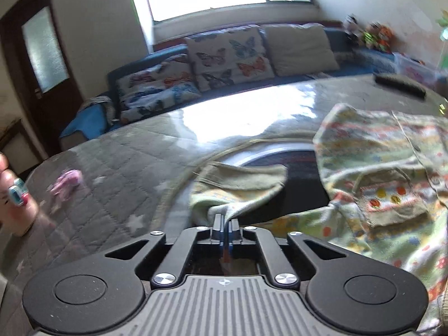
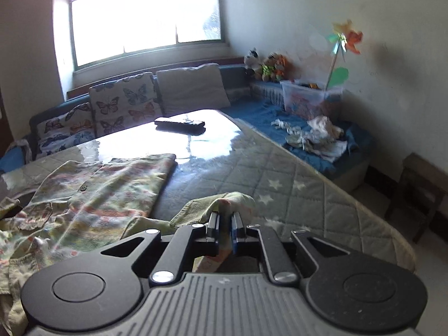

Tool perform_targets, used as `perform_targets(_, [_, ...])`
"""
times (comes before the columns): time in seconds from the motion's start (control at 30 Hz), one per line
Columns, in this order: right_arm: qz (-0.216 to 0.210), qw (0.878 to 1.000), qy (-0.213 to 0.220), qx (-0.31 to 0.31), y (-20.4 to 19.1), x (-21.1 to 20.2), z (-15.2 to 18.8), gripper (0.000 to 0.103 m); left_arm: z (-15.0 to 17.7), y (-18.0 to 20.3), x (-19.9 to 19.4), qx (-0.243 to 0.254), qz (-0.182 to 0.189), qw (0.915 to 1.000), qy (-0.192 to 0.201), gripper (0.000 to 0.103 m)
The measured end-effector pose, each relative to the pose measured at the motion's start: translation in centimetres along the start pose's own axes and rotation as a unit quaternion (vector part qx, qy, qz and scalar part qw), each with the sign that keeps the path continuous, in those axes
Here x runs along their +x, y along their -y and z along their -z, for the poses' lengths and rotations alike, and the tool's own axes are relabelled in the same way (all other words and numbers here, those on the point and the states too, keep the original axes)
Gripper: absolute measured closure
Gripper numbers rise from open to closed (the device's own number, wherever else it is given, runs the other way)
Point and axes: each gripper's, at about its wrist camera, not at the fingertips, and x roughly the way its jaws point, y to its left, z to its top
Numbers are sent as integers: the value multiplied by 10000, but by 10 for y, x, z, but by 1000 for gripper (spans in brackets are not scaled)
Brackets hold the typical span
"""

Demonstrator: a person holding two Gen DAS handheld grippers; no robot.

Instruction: Fold clothes

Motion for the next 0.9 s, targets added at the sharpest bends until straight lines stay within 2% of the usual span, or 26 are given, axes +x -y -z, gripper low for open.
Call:
perform_targets(0.07, [-83,9998,23,-155,-10,0,0,84,3,-14,-5,-288,-82,9995,-15,101])
perform_targets(0.13, [-452,9986,-150,-238,-23,8,4,78,6,-26,-11,-543,-155,9984,-30,101])
perform_targets(0.23, [-717,9957,-462,-358,-39,25,13,77,14,-38,-19,-719,-268,9970,-42,101])
perform_targets(0.4, [-568,9947,-749,-427,-46,38,26,74,30,-55,-40,-998,-355,9944,27,101])
perform_targets(0.6, [-783,9927,-788,-474,-56,41,29,69,61,-82,-72,-1366,-548,9891,-7,101])
perform_targets(0.67, [-930,9911,-751,-589,-69,45,29,66,71,-91,-82,-1457,-729,9866,-1,101])
perform_targets(0.9, [-1405,9829,-658,-988,-118,62,23,66,101,-126,-105,-1880,-1206,9746,-155,101])
